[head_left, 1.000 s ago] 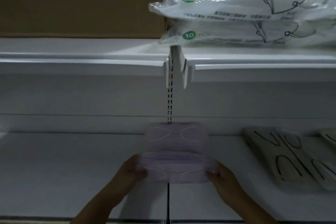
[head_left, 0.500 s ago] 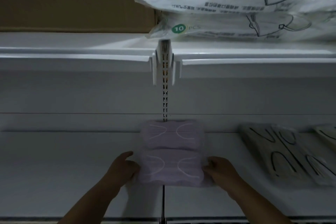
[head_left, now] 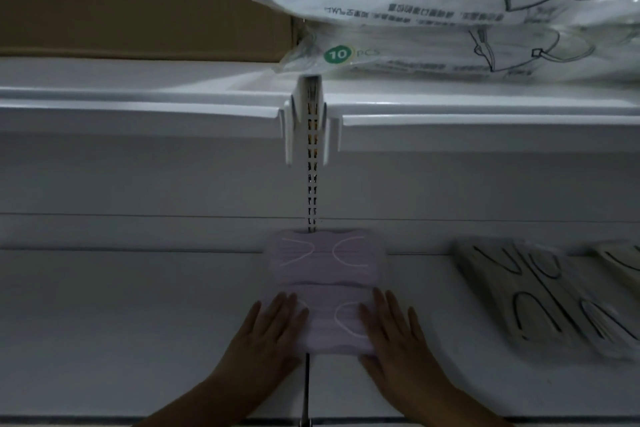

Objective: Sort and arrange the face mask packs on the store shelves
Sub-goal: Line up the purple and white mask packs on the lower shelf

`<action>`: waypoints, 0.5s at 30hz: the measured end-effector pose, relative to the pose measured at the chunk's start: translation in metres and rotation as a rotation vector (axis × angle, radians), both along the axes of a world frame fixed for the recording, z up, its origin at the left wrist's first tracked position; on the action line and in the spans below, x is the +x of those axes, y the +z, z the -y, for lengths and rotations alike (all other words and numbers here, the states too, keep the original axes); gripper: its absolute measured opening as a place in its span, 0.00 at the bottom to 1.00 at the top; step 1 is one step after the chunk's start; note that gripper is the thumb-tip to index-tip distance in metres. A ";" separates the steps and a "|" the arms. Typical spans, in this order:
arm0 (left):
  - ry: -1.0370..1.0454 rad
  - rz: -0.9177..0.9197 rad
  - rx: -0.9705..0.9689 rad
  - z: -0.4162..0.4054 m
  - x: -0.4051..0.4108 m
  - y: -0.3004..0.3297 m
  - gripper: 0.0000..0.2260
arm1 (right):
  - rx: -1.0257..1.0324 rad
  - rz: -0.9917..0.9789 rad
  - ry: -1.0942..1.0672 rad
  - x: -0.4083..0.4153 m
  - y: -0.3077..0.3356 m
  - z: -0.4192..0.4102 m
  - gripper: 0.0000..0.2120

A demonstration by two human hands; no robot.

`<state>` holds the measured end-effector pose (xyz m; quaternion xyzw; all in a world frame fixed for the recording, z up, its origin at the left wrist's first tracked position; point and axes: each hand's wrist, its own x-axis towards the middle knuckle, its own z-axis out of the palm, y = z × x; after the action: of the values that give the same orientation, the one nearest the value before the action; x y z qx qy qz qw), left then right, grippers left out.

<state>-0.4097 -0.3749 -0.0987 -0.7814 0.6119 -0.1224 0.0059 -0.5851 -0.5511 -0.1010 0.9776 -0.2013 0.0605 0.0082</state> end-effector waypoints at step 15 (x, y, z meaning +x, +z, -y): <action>0.237 -0.207 0.031 0.082 0.097 0.029 0.22 | 0.164 -0.182 -0.092 0.088 0.024 0.081 0.28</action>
<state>-0.3131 -0.4567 -0.0701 -0.8563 0.5147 -0.0302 -0.0310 -0.4975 -0.6325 -0.0772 0.9662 -0.2486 -0.0456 -0.0508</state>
